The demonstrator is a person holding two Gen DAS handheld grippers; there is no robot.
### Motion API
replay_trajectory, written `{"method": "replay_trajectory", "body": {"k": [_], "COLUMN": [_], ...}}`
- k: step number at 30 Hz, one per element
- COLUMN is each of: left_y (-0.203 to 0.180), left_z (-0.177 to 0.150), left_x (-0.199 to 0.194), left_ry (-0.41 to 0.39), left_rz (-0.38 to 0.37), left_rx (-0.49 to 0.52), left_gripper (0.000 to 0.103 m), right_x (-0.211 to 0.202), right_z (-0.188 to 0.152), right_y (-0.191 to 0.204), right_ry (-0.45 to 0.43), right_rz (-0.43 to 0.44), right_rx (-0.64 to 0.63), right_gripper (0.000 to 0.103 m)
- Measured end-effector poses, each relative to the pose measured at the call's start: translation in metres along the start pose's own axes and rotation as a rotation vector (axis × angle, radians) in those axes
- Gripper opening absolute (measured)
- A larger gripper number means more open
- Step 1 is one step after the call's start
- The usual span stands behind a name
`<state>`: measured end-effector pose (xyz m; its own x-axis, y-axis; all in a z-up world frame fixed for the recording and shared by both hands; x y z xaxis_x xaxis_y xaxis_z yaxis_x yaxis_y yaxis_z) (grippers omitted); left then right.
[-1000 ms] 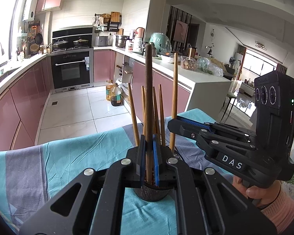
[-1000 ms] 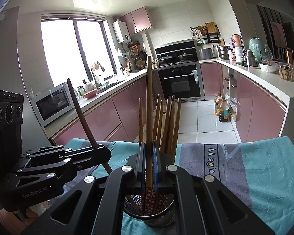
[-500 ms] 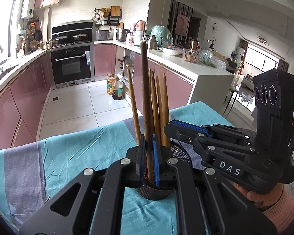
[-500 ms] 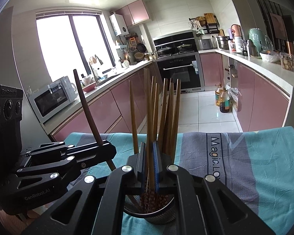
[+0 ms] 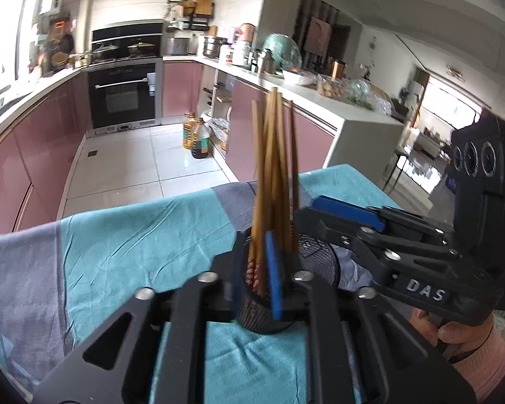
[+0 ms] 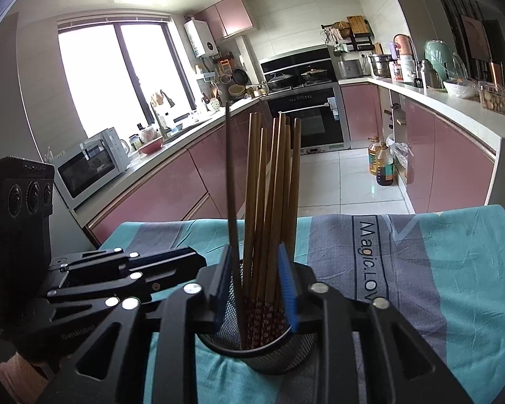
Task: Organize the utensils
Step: 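Lower both chopsticks into the mesh cup and open both grippers, then withdraw both open grippers away from the mesh cup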
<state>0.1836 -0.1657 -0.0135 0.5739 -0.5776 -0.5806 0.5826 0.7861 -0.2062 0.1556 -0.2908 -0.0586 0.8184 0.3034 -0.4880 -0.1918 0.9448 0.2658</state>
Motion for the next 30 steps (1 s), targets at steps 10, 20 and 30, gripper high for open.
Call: {"method": "replay_trajectory", "body": {"k": [10,20,30], "left_y": [0.044,0.049,0.042], "left_z": [-0.028,-0.062,-0.087], "left_x": [-0.059,-0.109,-0.146], "left_ry": [-0.182,-0.287,-0.364], "left_rz": [0.176,0.327,0.396], "left_rx": [-0.083,-0.054,-0.052], "left_gripper": [0.098,0.098,0.098], "right_x": [-0.025,-0.046,-0.065], "right_z": [-0.021,-0.039,-0.048], "right_y": [0.025,0.051,0.071], "right_ry": [-0.071,-0.152,-0.235], "right_rz": [-0.066,-0.135,-0.186], "right_rx": [-0.107,-0.16,-0.189], "right_gripper": [0.089,0.096,0.096]}}
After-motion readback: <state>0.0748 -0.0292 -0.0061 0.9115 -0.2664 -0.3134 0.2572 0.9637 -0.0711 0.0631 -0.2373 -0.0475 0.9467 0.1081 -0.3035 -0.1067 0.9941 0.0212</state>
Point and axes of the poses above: each gripper's, at about its wrist camera, not at the fingertips, and x roughly the way its jaws point, y to its left, z to its top, the point moved 3 cm from there along x, roughly the way its jaws point, and after that the axes turned 3 degrees about -z, right-handed, at the moved point
